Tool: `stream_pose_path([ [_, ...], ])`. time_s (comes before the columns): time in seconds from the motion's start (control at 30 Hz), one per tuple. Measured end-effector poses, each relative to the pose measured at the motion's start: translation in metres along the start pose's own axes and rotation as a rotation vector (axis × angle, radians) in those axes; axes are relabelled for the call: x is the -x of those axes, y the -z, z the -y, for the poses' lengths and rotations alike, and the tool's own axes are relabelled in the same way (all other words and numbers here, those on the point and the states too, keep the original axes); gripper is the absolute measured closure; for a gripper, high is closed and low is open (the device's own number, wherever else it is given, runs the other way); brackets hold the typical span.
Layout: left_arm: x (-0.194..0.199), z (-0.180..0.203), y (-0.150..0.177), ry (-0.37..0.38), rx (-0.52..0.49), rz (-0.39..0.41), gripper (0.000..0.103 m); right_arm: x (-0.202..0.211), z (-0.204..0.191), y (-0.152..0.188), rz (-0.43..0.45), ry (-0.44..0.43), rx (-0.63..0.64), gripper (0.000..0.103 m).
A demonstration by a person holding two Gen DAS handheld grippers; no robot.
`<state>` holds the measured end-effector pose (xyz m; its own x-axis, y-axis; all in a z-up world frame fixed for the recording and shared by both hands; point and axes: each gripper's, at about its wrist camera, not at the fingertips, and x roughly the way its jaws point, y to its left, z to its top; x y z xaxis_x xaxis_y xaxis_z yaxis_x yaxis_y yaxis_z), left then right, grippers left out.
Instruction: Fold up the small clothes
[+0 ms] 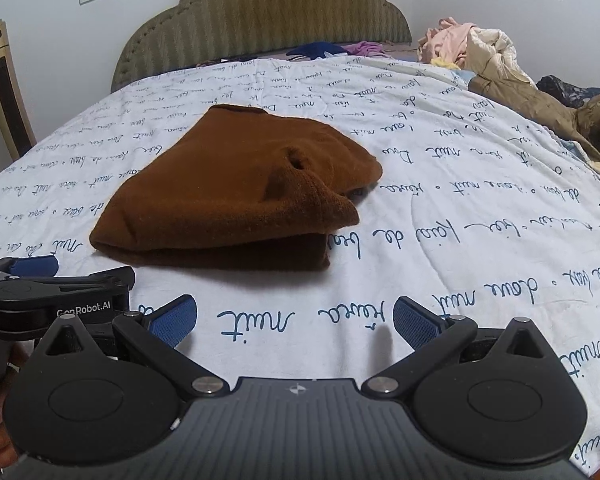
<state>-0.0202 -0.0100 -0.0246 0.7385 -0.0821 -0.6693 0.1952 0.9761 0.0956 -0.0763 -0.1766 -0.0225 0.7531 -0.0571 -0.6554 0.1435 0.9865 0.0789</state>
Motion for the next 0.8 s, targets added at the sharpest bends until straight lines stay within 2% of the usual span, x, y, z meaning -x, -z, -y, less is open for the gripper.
stream_pose_path([
  [0.8, 0.003, -0.0011, 0.0048, 0.008, -0.002, 0.012, 0.017, -0.0031, -0.005, 0.0028, 0.0, -0.023, 0.029, 0.0],
])
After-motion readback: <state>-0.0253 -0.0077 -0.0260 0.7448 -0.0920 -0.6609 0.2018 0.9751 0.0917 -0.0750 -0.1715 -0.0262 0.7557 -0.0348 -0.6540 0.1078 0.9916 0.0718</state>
